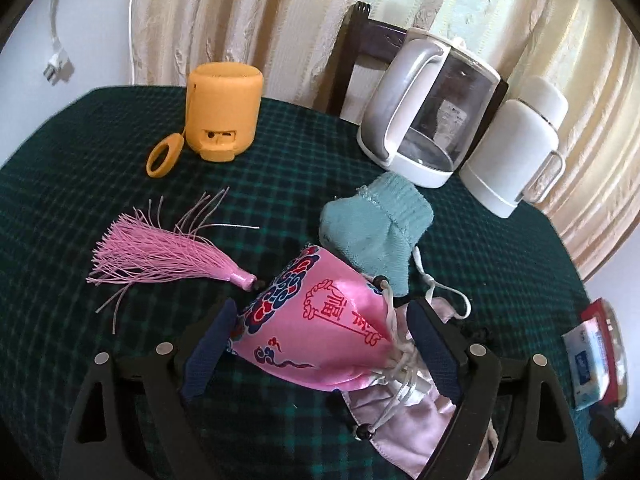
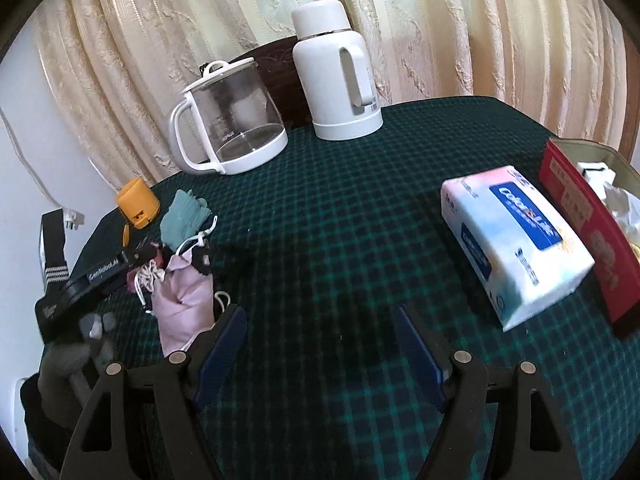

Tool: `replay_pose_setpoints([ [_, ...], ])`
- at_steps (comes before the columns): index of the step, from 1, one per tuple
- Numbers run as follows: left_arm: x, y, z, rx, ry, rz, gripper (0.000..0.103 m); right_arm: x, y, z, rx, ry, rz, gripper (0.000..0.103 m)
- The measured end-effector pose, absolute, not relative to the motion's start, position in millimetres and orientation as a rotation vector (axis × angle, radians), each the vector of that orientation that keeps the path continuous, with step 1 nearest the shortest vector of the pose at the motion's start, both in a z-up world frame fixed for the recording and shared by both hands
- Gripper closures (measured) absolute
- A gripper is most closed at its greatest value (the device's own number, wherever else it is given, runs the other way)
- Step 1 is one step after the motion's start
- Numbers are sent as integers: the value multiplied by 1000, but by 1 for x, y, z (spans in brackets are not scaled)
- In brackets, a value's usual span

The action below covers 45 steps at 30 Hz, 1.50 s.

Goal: Organize soft objects
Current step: 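Grasp the pink printed pouch with the left gripper, then lift the pink pouch with the left gripper while the right moves toward the black hair tie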

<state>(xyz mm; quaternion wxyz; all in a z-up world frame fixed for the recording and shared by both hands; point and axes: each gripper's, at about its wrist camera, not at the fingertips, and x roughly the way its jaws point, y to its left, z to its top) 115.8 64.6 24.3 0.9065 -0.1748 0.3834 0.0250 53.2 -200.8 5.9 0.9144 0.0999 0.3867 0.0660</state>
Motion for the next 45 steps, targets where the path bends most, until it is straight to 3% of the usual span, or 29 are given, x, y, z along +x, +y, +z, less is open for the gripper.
replay_pose_setpoints([
  [3, 113, 65, 28, -356, 776, 38, 28, 48, -206, 8, 223, 789, 119, 23],
  [5, 110, 64, 34, -356, 755, 17, 45, 46, -209, 10, 233, 781, 112, 23],
  [11, 100, 66, 48, -385, 707, -31, 80, 41, -203, 12, 222, 776, 125, 23],
  [19, 100, 75, 41, -418, 725, -7, 79, 40, -187, 13, 199, 778, 139, 23],
  [21, 102, 79, 34, -441, 741, 18, 72, 39, -186, 13, 198, 777, 138, 23],
  [22, 101, 82, 32, -456, 737, 27, 64, 39, -185, 13, 197, 777, 139, 23],
  [23, 100, 84, 31, -463, 733, 45, 48, 39, -184, 13, 197, 777, 140, 23],
  [25, 101, 88, 28, -460, 753, 92, 32, 39, -183, 13, 195, 778, 142, 23],
  [28, 104, 93, 19, -497, 773, 86, 29, 38, -181, 13, 194, 778, 145, 23],
  [37, 108, 94, 11, -526, 797, 35, 29, 36, -183, 13, 203, 778, 145, 23],
  [38, 109, 94, 10, -532, 798, 23, 36, 36, -183, 13, 201, 778, 145, 23],
  [40, 108, 93, 11, -539, 794, -6, 41, 36, -182, 13, 200, 778, 146, 23],
  [45, 106, 89, 17, -530, 774, -27, 47, 34, -180, 13, 195, 777, 150, 23],
])
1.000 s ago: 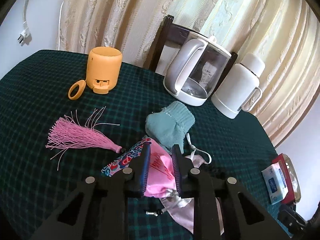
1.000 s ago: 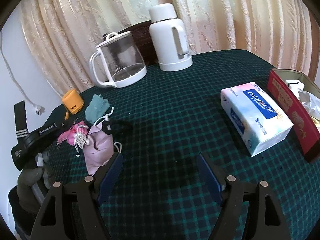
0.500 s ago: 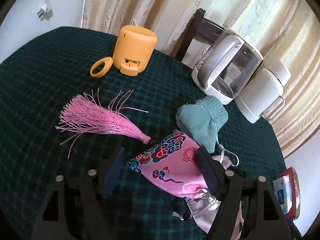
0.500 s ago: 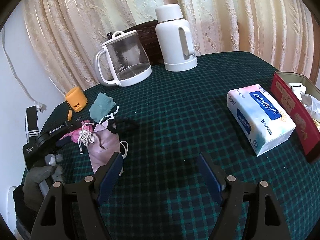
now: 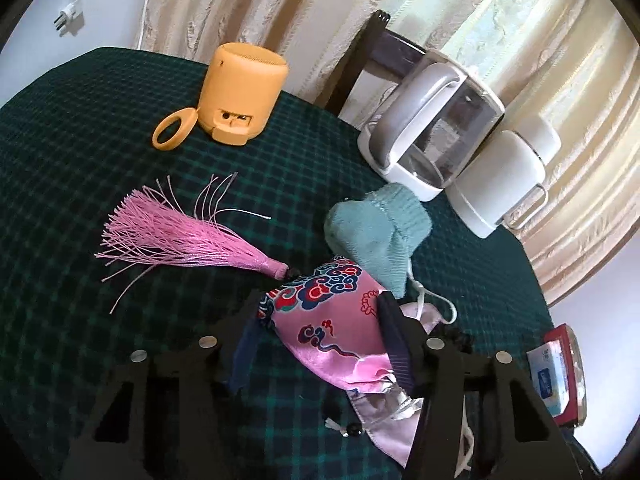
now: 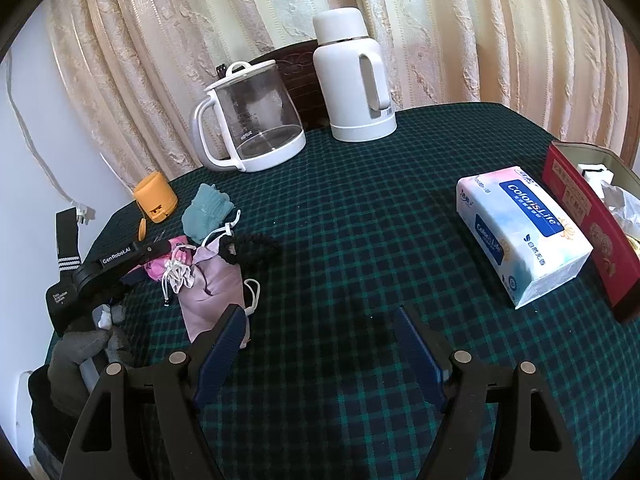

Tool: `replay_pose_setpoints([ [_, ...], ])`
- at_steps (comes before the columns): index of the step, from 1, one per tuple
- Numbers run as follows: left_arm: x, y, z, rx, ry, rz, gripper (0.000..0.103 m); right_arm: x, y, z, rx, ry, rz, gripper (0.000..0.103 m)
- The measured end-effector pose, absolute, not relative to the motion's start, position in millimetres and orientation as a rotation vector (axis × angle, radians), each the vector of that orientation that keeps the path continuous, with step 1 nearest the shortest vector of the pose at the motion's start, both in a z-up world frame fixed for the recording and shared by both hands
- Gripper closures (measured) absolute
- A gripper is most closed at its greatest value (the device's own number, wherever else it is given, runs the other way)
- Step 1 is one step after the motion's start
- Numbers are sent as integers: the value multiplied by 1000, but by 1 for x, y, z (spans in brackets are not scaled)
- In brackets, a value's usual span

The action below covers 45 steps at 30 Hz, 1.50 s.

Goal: Organize soft objects
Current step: 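Lift the pink pouch with the left gripper while the right moves toward the black hair tie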

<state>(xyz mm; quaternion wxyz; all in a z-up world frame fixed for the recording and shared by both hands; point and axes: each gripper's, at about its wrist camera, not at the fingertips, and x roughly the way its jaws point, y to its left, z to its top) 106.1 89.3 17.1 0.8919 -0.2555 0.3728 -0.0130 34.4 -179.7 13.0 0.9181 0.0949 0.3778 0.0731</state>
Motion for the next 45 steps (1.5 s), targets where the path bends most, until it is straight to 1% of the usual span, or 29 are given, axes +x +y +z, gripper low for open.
replay_pose_setpoints([
  [18, 66, 79, 84, -430, 530, -33, 47, 41, -168, 12, 183, 796, 160, 23],
  [45, 48, 76, 100, -416, 482, -63, 47, 60, -146, 10, 151, 818, 204, 23],
])
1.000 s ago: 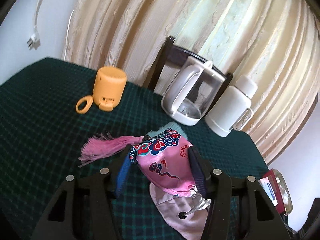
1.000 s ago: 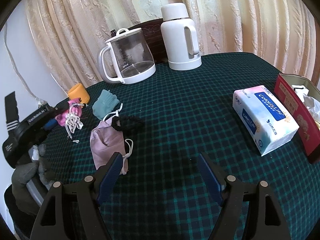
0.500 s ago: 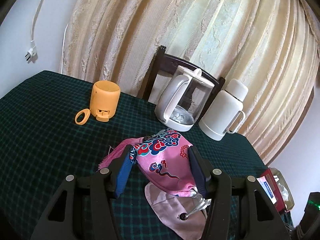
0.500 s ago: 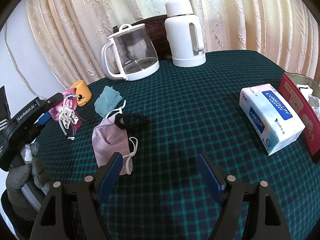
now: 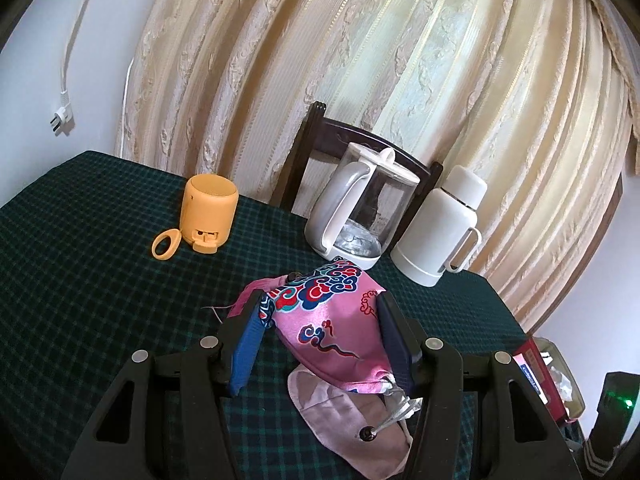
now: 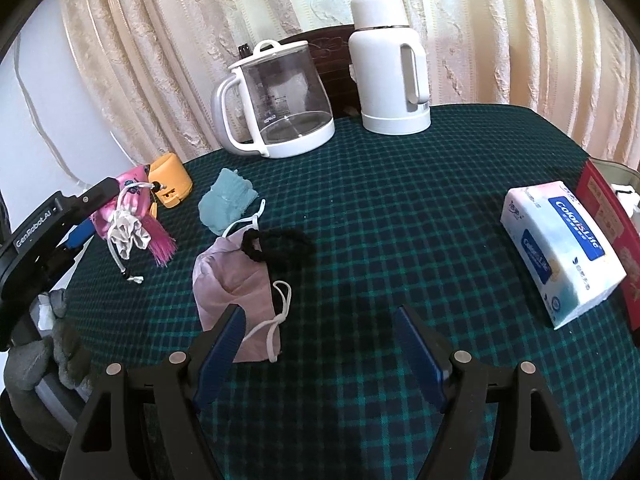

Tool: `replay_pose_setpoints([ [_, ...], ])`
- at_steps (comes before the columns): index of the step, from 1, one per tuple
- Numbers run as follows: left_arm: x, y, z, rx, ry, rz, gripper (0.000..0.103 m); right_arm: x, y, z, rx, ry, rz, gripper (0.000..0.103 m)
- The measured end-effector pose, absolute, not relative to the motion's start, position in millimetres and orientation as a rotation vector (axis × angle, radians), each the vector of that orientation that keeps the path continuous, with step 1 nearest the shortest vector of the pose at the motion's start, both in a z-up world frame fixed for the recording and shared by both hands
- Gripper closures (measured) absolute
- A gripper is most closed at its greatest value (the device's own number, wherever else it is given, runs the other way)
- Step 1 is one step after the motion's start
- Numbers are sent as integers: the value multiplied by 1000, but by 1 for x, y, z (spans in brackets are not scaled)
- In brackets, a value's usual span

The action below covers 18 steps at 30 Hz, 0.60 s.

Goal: Organize soft objects
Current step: 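Lift the pink pouch with the left gripper while the right moves toward the black hair tie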

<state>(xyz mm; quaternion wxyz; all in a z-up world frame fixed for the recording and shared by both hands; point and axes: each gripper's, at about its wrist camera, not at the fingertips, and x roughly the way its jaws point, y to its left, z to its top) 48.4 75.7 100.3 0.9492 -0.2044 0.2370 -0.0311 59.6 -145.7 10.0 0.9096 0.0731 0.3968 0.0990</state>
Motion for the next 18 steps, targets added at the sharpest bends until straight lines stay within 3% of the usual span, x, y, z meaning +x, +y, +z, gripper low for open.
replay_pose_setpoints([
  [18, 48, 91, 99, -449, 480, -43, 47, 108, -108, -7, 126, 904, 349, 23],
])
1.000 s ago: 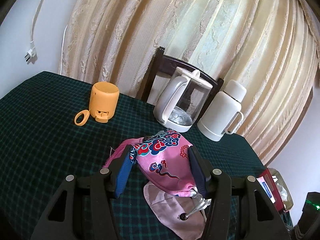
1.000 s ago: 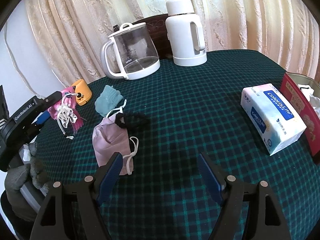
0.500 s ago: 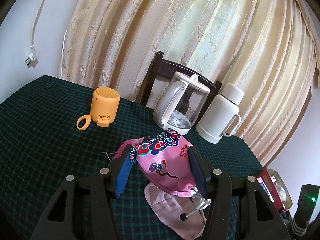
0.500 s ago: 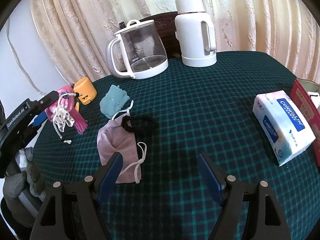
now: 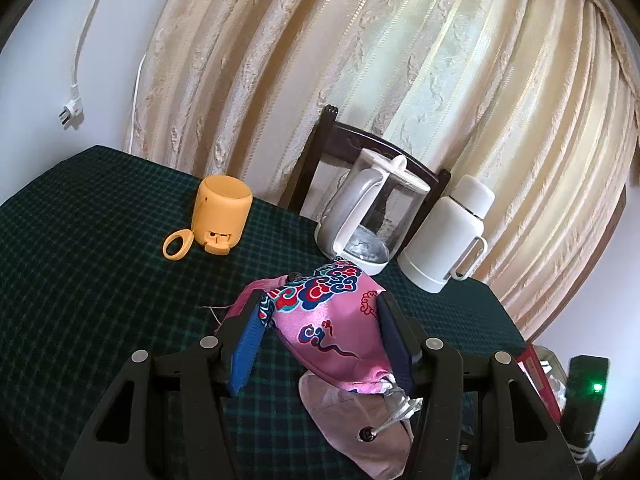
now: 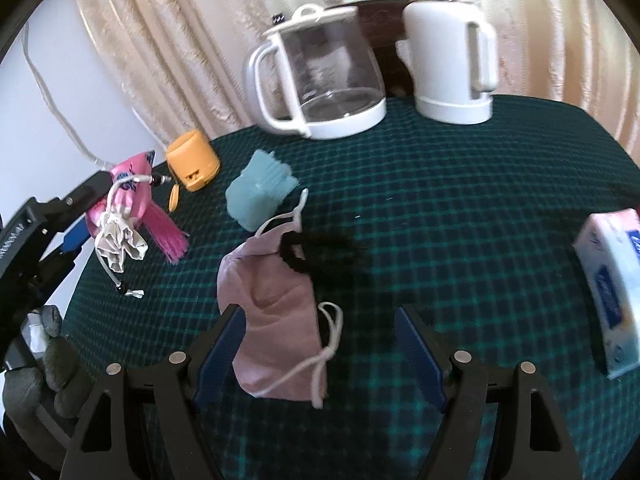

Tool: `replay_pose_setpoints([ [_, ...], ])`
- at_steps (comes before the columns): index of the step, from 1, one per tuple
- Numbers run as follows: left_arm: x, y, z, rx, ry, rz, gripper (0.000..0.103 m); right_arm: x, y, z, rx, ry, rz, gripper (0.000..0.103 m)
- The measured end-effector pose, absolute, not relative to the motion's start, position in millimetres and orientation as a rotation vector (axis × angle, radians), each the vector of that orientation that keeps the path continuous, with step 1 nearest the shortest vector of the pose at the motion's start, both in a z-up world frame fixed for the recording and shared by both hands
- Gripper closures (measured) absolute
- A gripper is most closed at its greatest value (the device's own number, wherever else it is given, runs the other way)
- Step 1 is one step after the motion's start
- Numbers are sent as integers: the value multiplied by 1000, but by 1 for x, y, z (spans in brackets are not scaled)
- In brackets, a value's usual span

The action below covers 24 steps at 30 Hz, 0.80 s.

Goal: Organize soft objects
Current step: 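Lift the pink pouch with the left gripper while the right moves toward the black hair tie, then grasp the black hair tie with the right gripper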

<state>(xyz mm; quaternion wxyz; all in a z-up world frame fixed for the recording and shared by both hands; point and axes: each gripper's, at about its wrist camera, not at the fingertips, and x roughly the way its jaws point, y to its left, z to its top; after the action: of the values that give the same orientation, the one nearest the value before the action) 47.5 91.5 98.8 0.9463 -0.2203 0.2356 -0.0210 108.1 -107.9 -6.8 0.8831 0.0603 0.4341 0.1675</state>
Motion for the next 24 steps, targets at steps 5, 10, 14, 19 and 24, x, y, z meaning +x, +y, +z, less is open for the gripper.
replay_pose_setpoints([
  [5, 47, 95, 98, -458, 479, -34, 47, 123, -90, -15, 56, 906, 374, 23],
  [10, 50, 95, 96, -465, 496, -38, 47, 143, -93, -23, 37, 916, 339, 23],
  [14, 52, 94, 93, -471, 512, -43, 47, 153, -84, -29, -12, 917, 361, 23],
  [19, 55, 93, 90, -470, 523, -38, 47, 161, -72, -41, -82, 907, 347, 23],
  [24, 56, 93, 88, -471, 529, -40, 47, 164, -71, -44, -91, 900, 327, 48],
])
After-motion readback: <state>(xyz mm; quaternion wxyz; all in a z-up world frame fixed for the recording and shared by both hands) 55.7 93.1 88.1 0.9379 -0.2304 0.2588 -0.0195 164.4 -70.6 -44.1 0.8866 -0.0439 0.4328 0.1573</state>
